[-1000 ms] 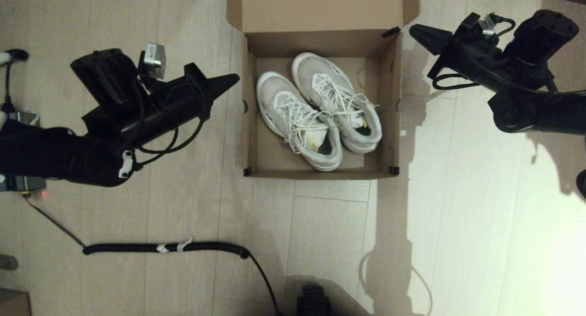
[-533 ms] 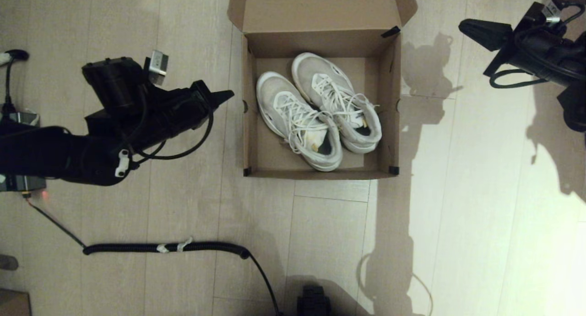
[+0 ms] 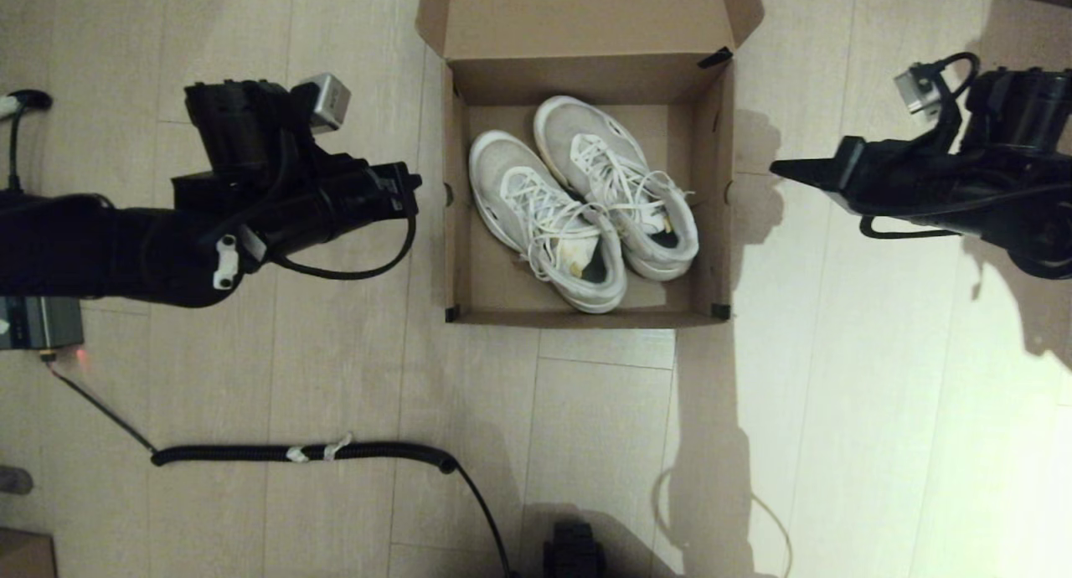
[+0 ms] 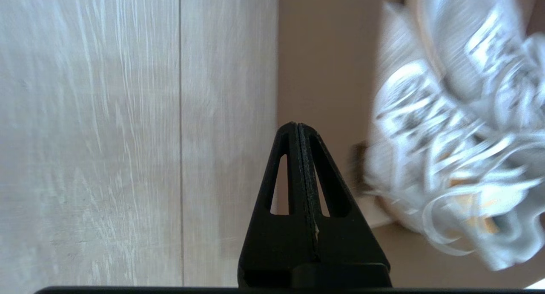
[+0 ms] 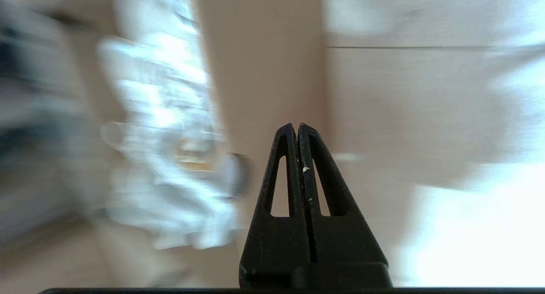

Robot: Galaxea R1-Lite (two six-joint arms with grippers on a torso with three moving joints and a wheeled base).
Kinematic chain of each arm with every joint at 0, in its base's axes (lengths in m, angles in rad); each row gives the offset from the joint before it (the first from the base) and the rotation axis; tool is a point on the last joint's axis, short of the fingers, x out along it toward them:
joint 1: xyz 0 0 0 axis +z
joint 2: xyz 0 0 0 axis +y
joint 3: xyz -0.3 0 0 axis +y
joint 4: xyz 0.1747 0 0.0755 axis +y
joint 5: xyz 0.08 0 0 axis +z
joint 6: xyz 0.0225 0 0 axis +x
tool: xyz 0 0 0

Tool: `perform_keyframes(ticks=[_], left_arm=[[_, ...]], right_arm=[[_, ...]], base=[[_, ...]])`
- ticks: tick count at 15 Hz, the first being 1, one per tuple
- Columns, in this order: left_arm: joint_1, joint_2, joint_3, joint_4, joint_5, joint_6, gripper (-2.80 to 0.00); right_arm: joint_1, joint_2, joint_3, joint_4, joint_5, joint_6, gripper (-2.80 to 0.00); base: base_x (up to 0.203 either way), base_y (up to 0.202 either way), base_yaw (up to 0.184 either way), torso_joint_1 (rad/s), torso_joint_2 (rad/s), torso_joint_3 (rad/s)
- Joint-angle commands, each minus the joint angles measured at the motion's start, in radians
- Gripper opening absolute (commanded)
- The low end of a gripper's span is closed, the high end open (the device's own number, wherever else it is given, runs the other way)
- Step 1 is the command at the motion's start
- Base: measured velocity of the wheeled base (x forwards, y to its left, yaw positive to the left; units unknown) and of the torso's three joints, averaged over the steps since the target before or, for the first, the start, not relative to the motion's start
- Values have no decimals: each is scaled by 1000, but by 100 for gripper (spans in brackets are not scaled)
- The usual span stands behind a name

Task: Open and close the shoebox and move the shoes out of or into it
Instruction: Close the shoe box

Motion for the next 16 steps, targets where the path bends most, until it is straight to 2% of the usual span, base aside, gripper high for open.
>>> perform_keyframes(ticks=[1,3,5,7,8,12,16], left_arm=[[-40,-45,-25,41,84,4,-280],[-67,-65,-75,115,189,86,-280],[-91,-65,-105,146,261,123,-280],[-105,-57,-97,146,317,126,-280],[-105,-48,-99,139,338,125,-280],[-107,-1,-149,127,357,120,-280],[-159,32,-234,116,357,121,-280]], right_arm=[[89,-59,9,30,-276,-144,-280],[161,-116,-11,77,-462,-185,-280],[200,-136,-43,149,-543,-286,-280],[249,-137,-48,155,-604,-294,-280],[273,-134,-50,156,-620,-294,0],[338,-77,-109,150,-728,-294,0],[347,-31,-140,149,-740,-292,0]], base=[[0,0,0,0,0,0],[0,0,0,0,0,0],[0,0,0,0,0,0],[0,0,0,0,0,0],[0,0,0,0,0,0],[0,0,0,0,0,0],[0,0,0,0,0,0]])
